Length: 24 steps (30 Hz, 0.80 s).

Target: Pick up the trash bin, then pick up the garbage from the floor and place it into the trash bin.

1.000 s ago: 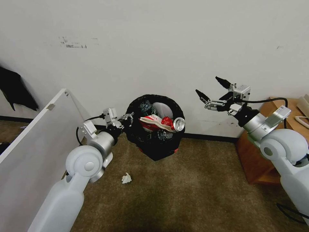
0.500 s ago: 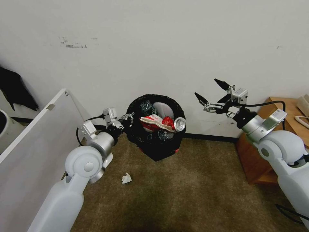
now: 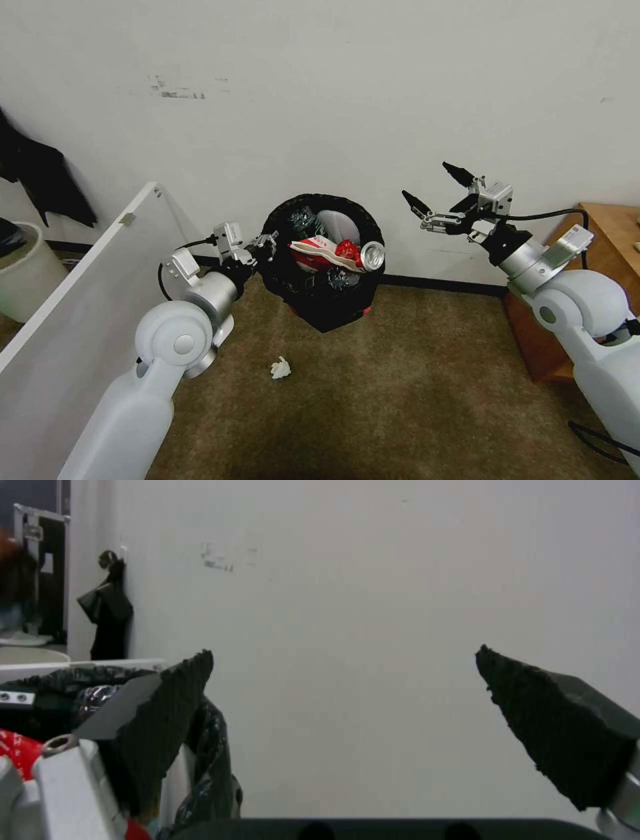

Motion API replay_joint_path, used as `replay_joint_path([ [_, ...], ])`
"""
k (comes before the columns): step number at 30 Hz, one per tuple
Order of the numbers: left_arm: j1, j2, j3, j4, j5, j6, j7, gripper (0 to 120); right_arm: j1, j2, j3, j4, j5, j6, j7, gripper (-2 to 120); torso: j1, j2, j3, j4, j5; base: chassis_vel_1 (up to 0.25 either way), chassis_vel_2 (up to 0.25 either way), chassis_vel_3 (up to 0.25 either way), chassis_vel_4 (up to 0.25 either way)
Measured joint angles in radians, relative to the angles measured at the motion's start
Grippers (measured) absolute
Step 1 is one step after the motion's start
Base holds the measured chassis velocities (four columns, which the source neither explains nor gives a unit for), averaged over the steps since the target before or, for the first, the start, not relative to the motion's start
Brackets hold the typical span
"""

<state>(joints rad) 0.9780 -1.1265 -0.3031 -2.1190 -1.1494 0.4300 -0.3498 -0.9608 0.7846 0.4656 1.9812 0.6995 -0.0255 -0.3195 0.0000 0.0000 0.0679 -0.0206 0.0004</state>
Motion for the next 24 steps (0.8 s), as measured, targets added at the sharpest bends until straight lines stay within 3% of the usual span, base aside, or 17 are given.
replay_joint_path([
  [15, -0.001, -0.002, 0.005, 0.006, 0.0, 0.0, 0.0, 4, 0.001, 0.006, -0.001, -0.016, -0.035, 0.019, -0.046, 100, 0.0, 0.0, 0.0, -0.0001, -0.0003, 0.0, 0.0, 0.0, 0.0],
  [24, -0.006, -0.005, 0.013, 0.01, 0.001, 0.0, 0.0, 4, 0.003, 0.001, -0.002, -0.016, -0.019, 0.019, -0.043, 100, 0.0, 0.0, 0.0, -0.0002, -0.0004, 0.13, 0.134, -0.116, -0.154],
])
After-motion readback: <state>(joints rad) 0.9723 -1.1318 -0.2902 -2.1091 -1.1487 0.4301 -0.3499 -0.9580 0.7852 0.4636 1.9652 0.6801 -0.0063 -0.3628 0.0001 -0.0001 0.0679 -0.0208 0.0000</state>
